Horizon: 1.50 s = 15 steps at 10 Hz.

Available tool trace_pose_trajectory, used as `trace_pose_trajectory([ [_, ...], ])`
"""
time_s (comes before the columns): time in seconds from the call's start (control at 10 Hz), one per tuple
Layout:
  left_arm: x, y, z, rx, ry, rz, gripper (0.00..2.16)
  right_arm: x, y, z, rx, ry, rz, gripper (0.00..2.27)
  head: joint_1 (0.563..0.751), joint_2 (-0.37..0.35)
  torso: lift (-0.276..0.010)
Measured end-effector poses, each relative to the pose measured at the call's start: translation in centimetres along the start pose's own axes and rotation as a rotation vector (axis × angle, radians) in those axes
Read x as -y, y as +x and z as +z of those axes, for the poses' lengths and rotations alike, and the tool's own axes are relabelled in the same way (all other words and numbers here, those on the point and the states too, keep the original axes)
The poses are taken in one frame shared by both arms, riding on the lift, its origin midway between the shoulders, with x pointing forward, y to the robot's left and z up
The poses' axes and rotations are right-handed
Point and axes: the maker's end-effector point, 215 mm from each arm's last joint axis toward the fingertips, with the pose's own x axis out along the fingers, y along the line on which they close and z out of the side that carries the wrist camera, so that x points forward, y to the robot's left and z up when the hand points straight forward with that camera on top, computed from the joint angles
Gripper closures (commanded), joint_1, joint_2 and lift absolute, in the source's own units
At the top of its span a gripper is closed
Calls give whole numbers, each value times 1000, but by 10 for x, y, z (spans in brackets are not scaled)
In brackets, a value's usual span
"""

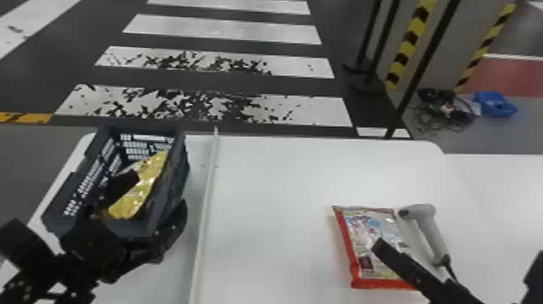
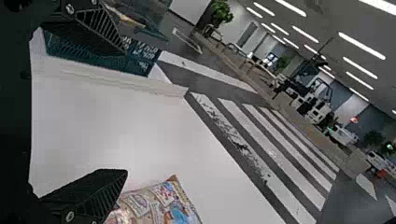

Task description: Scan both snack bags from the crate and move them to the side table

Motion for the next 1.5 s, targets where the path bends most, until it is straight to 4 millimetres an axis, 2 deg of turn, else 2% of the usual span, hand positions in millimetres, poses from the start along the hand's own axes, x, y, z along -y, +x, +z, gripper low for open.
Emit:
trace_pose_trajectory([
  [0.3, -13, -1, -9, -11, 0, 25, 76, 67, 20, 29, -63, -386, -174, 124, 695, -150, -95],
  [0.6, -37, 1, 1, 7, -21, 58, 76, 122, 51, 60, -42, -605, -243, 110, 695, -173, -95],
  [0.7, -42, 0, 3, 9, -23, 64, 76, 138, 56, 70, -34, -635, -260, 110, 695, -181, -95],
  [0.9, -48, -3, -6, -8, -26, 71, 76, 168, 60, 89, -25, -666, -302, 110, 695, -208, -95],
  [1.1, -49, -4, -9, -15, -28, 71, 76, 187, 58, 105, -14, -678, -324, 110, 695, -228, -95],
  [1.3, -48, -5, -11, -18, -29, 69, 76, 205, 55, 114, -12, -660, -328, 110, 695, -254, -95],
  [1.5, -45, -6, -12, -19, -33, 68, 76, 217, 53, 114, -21, -648, -329, 110, 695, -267, -95],
])
